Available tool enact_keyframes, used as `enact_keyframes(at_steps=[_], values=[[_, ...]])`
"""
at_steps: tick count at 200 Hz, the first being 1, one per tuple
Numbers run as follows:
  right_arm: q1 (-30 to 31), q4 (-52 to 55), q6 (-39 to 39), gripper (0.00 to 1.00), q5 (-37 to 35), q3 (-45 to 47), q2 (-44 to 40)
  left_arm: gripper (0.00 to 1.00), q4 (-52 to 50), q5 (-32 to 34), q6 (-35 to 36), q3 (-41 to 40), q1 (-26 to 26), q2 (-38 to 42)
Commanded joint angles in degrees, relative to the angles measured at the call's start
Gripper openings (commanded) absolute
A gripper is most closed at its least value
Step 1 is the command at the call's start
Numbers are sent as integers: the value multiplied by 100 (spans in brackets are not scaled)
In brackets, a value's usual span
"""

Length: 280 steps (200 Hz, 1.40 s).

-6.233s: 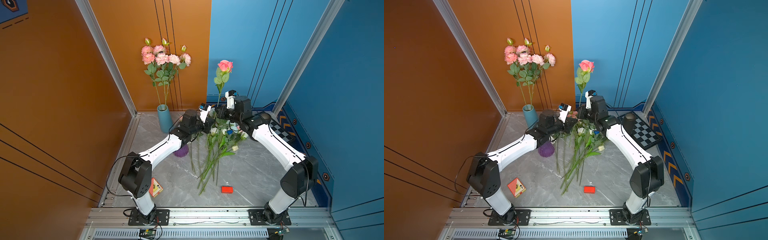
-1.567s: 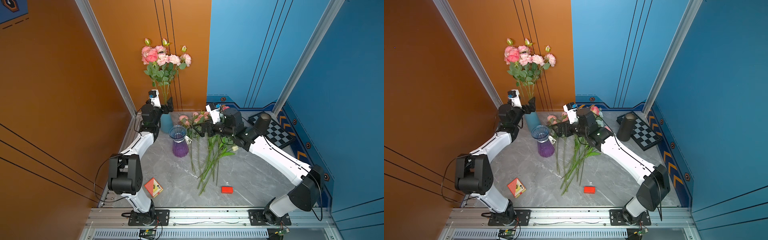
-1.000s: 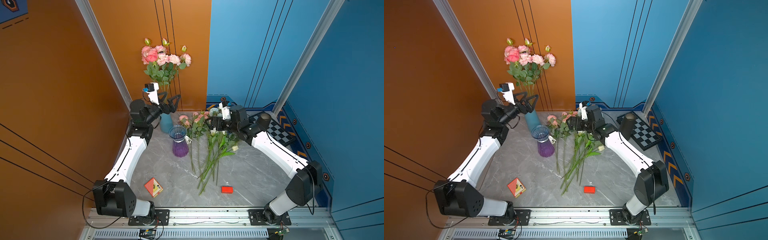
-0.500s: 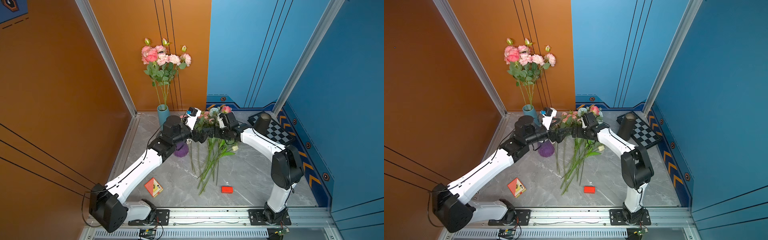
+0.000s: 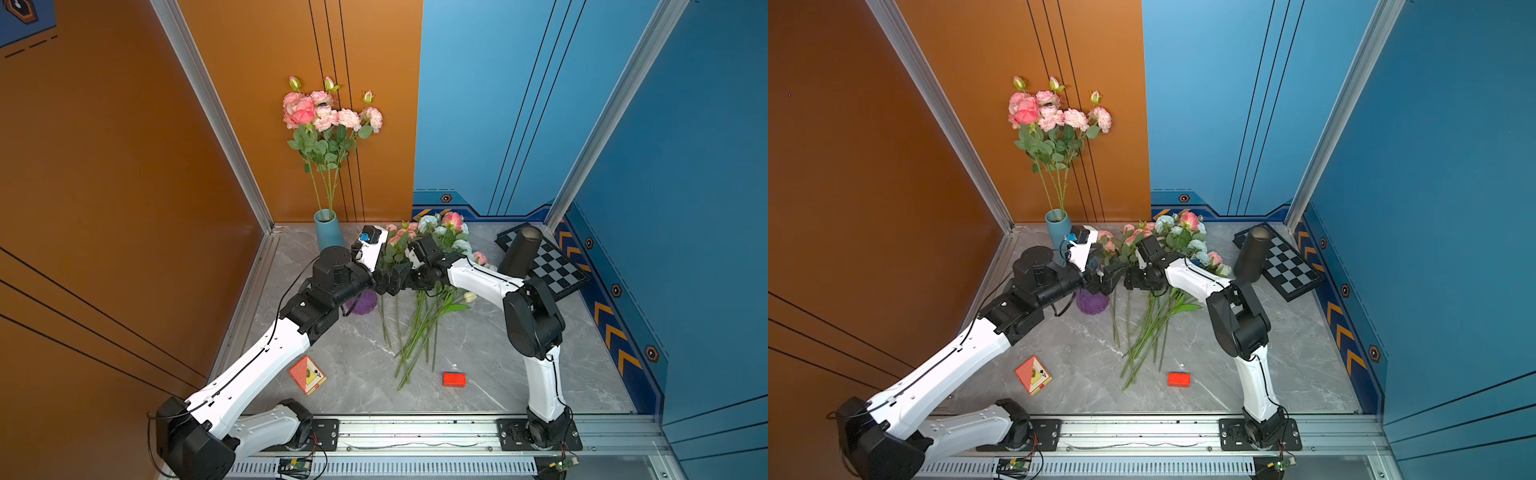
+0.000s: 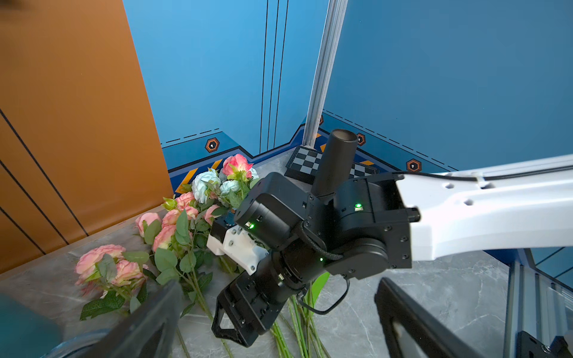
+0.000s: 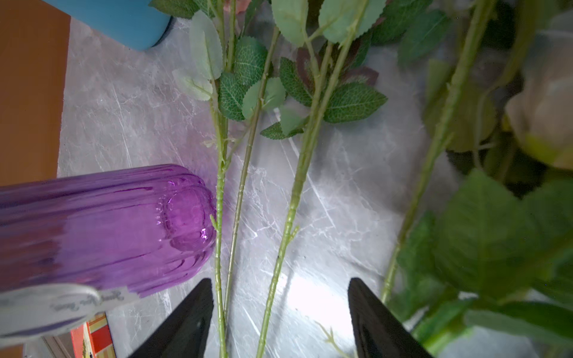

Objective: Place the pink flowers into the vase
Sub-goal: Pick up the flower at the center of the board.

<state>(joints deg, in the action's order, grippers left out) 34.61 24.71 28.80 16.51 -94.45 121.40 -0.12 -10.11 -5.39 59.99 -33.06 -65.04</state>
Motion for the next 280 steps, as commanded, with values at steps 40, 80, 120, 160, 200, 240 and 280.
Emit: enact_keyframes(at_steps=[40,80,120,160,200,240,280], values=[[198,271,38,56,-33,-342,613,99,-94,211,-10,-223,56,103],[289,267,65,41,-124,-447,812,99,-118,237,-97,-242,198,140],[272,315,100,14,-164,-563,958,99,-157,187,-279,-224,389,140],[52,313,98,2,-85,-558,530,99,-370,184,-367,-136,447,90],[-300,315,-36,1,51,-382,-513,99,-600,320,-828,273,561,-233],[-564,315,-199,1,286,-105,-1400,99,-857,79,-1316,898,693,-935],[-824,196,-421,0,269,76,-2140,99,-807,-131,-1392,1263,599,-1425]])
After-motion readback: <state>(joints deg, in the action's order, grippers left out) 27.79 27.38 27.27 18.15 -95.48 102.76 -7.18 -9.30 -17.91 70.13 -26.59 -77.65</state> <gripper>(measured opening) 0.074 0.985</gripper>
